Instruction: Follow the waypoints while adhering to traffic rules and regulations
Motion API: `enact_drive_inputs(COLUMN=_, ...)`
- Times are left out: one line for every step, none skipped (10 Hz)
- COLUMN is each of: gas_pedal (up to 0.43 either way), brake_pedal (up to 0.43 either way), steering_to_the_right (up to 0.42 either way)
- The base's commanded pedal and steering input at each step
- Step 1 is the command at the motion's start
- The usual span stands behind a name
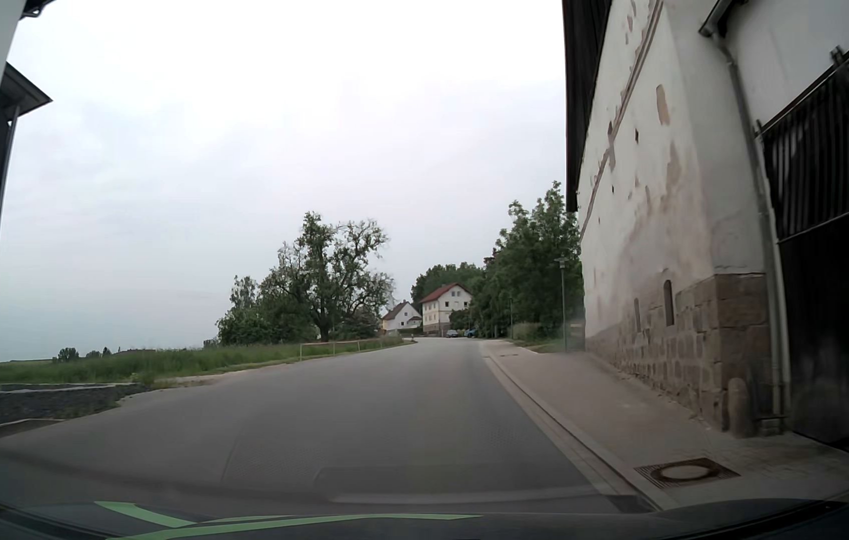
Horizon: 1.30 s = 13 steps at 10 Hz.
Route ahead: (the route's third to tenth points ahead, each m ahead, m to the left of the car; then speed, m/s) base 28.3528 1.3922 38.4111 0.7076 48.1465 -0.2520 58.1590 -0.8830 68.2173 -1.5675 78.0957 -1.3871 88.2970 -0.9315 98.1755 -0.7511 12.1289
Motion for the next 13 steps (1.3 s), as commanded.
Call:
enact_drive_inputs(gas_pedal=0.157, brake_pedal=0.0, steering_to_the_right=0.022)
enact_drive_inputs(gas_pedal=0.157, brake_pedal=0.0, steering_to_the_right=0.018)
enact_drive_inputs(gas_pedal=0.169, brake_pedal=0.0, steering_to_the_right=0.015)
enact_drive_inputs(gas_pedal=0.169, brake_pedal=0.0, steering_to_the_right=0.014)
enact_drive_inputs(gas_pedal=0.169, brake_pedal=0.0, steering_to_the_right=0.013)
enact_drive_inputs(gas_pedal=0.169, brake_pedal=0.0, steering_to_the_right=0.013)
enact_drive_inputs(gas_pedal=0.169, brake_pedal=0.0, steering_to_the_right=0.011)
enact_drive_inputs(gas_pedal=0.169, brake_pedal=0.0, steering_to_the_right=0.01)
enact_drive_inputs(gas_pedal=0.169, brake_pedal=0.0, steering_to_the_right=0.01)
enact_drive_inputs(gas_pedal=0.169, brake_pedal=0.0, steering_to_the_right=0.01)
enact_drive_inputs(gas_pedal=0.169, brake_pedal=0.0, steering_to_the_right=0.01)
enact_drive_inputs(gas_pedal=0.169, brake_pedal=0.0, steering_to_the_right=0.01)
enact_drive_inputs(gas_pedal=0.169, brake_pedal=0.0, steering_to_the_right=0.01)
